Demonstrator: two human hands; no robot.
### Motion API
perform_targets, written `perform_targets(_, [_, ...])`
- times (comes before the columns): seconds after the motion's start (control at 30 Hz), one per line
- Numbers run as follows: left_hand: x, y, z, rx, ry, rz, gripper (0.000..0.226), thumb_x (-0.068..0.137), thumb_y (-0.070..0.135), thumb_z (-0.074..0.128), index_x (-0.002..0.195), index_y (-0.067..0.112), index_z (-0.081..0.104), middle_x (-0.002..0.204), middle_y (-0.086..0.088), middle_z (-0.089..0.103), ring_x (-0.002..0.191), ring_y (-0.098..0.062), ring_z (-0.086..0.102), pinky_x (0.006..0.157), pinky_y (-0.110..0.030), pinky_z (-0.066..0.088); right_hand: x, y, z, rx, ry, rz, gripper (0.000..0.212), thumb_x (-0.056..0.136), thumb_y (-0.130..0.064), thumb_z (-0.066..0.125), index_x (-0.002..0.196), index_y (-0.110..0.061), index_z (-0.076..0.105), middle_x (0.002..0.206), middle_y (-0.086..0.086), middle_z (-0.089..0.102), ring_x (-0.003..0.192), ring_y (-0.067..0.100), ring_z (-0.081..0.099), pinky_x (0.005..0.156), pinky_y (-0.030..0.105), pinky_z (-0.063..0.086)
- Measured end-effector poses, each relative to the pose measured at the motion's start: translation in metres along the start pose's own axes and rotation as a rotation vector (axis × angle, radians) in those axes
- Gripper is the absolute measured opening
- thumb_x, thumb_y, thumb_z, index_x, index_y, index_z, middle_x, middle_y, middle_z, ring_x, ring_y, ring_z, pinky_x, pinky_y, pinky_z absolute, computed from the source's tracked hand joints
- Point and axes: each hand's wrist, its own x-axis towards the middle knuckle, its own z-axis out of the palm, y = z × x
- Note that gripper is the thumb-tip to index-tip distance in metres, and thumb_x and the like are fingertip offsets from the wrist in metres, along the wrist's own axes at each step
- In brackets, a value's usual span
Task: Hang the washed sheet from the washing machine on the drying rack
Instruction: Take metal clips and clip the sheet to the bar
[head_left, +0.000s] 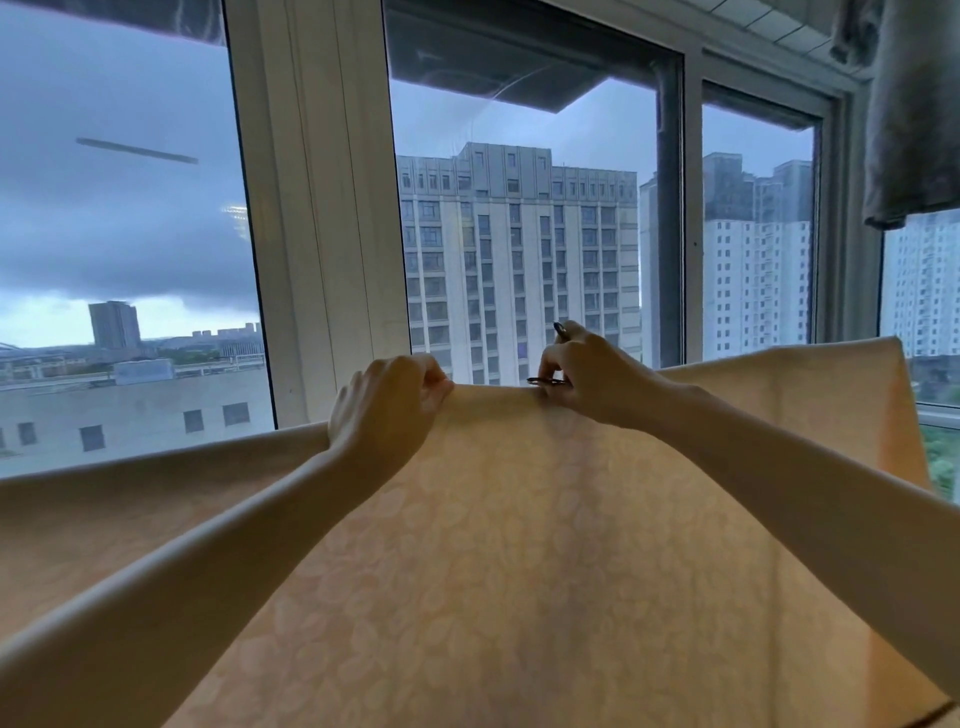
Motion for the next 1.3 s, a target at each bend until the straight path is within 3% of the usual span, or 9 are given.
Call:
perform_targets(0.17, [0.002, -0.003, 0.001, 0.012, 0.015, 0.009, 0.016, 0.094, 0.031, 0.060, 0.100, 0.021, 0.070, 0.094, 0.005, 0.072, 0.067, -0.004, 0.054, 0.053, -0.008, 0.026, 0.013, 0.000, 0.000, -0.162, 0.073, 0.004, 0.011, 0.091, -0.019, 0.063, 0.097, -0.010, 0.061, 0.116, 0.004, 0.043, 0.081, 0.019, 0.056, 0.082, 0.038, 0.054])
perform_targets(0.3, [0.006, -0.010, 0.005, -0.003, -0.177, 0.181, 0.026, 0.093, 0.043, 0.053, 0.110, 0.029, 0.067, 0.110, 0.009, 0.070, 0.076, -0.003, 0.062, 0.056, -0.011, 0.043, 0.014, 0.002, 0.003, -0.074, 0.024, 0.005, 0.013, 0.089, -0.016, 0.064, 0.100, -0.010, 0.063, 0.112, 0.002, 0.045, 0.088, 0.021, 0.057, 0.084, 0.035, 0.052])
perform_targets(0.37, [0.005, -0.011, 0.005, -0.004, -0.245, 0.303, 0.036, 0.091, 0.049, 0.047, 0.118, 0.033, 0.065, 0.115, 0.013, 0.068, 0.082, -0.001, 0.065, 0.065, -0.018, 0.054, 0.010, 0.005, -0.002, -0.041, 0.010, 0.001, 0.027, 0.087, -0.013, 0.065, 0.113, -0.016, 0.058, 0.112, 0.002, 0.046, 0.092, 0.019, 0.058, 0.081, 0.030, 0.050])
perform_targets(0.47, [0.004, -0.010, 0.006, -0.042, -0.278, 0.373, 0.044, 0.090, 0.049, 0.039, 0.124, 0.032, 0.062, 0.109, 0.011, 0.071, 0.082, -0.002, 0.068, 0.071, -0.022, 0.058, 0.001, 0.013, -0.007, -0.048, -0.003, 0.002, 0.065, 0.086, -0.010, 0.066, 0.136, -0.034, 0.032, 0.117, 0.005, 0.048, 0.094, 0.020, 0.058, 0.078, 0.035, 0.053])
perform_targets(0.67, [0.008, 0.011, 0.016, -0.060, -0.295, 0.448, 0.038, 0.096, 0.041, 0.040, 0.125, 0.029, 0.061, 0.113, 0.010, 0.069, 0.094, -0.004, 0.067, 0.082, -0.027, 0.057, -0.024, 0.032, -0.015, 0.040, 0.063, 0.030, 0.101, 0.082, -0.022, 0.074, 0.147, -0.040, -0.002, 0.100, -0.002, 0.054, 0.072, 0.016, 0.061, 0.068, 0.039, 0.057])
perform_targets(0.83, [0.015, 0.036, 0.038, -0.019, -0.267, 0.501, 0.032, 0.099, 0.033, 0.045, 0.128, 0.029, 0.058, 0.118, 0.009, 0.067, 0.095, -0.005, 0.067, 0.084, -0.027, 0.057, -0.054, 0.057, -0.015, 0.058, 0.072, 0.065, 0.085, 0.080, -0.035, 0.074, 0.143, -0.018, 0.019, 0.097, 0.000, 0.061, 0.070, 0.008, 0.060, 0.066, 0.026, 0.054])
perform_targets(0.97, [0.023, 0.057, 0.058, -0.031, -0.251, 0.525, 0.032, 0.097, 0.030, 0.051, 0.128, 0.028, 0.060, 0.118, 0.010, 0.067, 0.096, -0.006, 0.068, 0.083, -0.030, 0.058, -0.081, 0.080, -0.012, 0.131, 0.040, 0.063, 0.067, 0.078, -0.040, 0.075, 0.129, -0.016, 0.038, 0.104, -0.002, 0.060, 0.065, -0.001, 0.053, 0.059, 0.014, 0.044])
perform_targets(1.2, [0.035, 0.089, 0.090, -0.040, -0.244, 0.545, 0.032, 0.097, 0.025, 0.053, 0.128, 0.022, 0.061, 0.114, 0.004, 0.070, 0.094, -0.012, 0.069, 0.083, -0.034, 0.058, -0.120, 0.120, -0.004, 0.111, 0.031, 0.090, 0.067, 0.077, -0.041, 0.076, 0.130, -0.017, 0.042, 0.109, -0.005, 0.057, 0.075, 0.000, 0.052, 0.059, 0.011, 0.039])
perform_targets(1.3, [0.039, 0.103, 0.101, -0.028, -0.233, 0.563, 0.031, 0.097, 0.023, 0.053, 0.127, 0.020, 0.062, 0.117, 0.003, 0.069, 0.095, -0.014, 0.070, 0.084, -0.035, 0.058, -0.131, 0.133, -0.001, 0.116, 0.025, 0.112, 0.067, 0.078, -0.040, 0.075, 0.132, -0.016, 0.042, 0.113, -0.003, 0.056, 0.064, -0.003, 0.049, 0.052, 0.010, 0.037])
